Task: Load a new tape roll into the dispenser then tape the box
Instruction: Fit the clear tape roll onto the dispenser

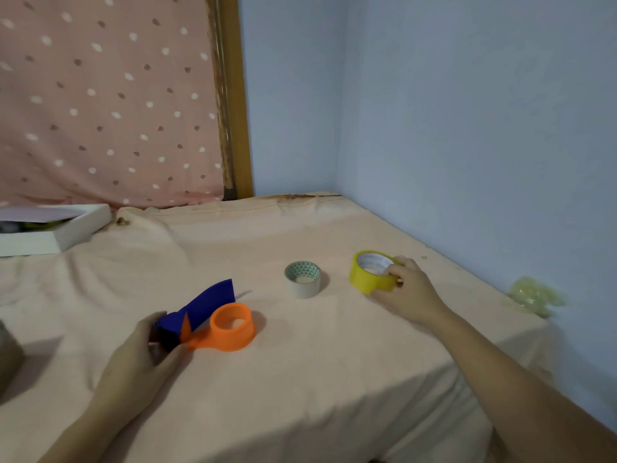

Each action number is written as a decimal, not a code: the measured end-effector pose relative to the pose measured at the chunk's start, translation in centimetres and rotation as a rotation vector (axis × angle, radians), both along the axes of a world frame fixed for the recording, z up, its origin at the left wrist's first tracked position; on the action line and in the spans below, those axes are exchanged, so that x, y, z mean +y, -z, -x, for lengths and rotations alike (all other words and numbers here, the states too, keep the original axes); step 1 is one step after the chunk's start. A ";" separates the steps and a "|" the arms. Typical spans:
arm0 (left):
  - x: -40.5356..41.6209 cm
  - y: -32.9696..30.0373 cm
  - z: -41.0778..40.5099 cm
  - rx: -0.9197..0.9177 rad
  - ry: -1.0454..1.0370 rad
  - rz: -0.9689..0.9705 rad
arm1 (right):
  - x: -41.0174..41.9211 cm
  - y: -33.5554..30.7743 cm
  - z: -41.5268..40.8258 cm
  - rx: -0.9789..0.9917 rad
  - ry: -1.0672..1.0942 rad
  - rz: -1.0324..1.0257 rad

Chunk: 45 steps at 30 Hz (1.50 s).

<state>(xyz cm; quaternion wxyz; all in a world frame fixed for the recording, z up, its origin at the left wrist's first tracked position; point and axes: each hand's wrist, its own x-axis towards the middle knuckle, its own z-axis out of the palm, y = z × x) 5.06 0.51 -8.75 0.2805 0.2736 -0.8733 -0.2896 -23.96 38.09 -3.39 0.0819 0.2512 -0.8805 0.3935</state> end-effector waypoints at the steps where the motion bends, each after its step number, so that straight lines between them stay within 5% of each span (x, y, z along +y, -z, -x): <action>1: 0.1 -0.2 -0.1 0.002 0.008 -0.003 | -1.3 -0.7 -0.8 0.011 -0.046 0.008; 13: 0.1 -0.7 -0.7 0.009 0.012 -0.031 | -15.5 -1.4 -12.4 -0.047 -0.470 0.036; 23: -0.3 -0.5 -0.6 0.039 0.012 -0.009 | -18.4 1.1 -13.3 -0.063 -0.523 -0.113; 29: -0.5 -0.3 -0.7 0.053 0.035 -0.001 | -18.2 1.8 -12.9 -0.235 -0.541 -0.134; 39: -0.3 -0.2 -0.7 0.076 0.056 0.000 | -20.0 3.5 -13.3 -0.111 -0.462 -0.152; 45: 2.6 -1.0 -1.8 0.295 -0.045 0.197 | -20.1 4.0 -13.4 -0.043 -0.456 -0.112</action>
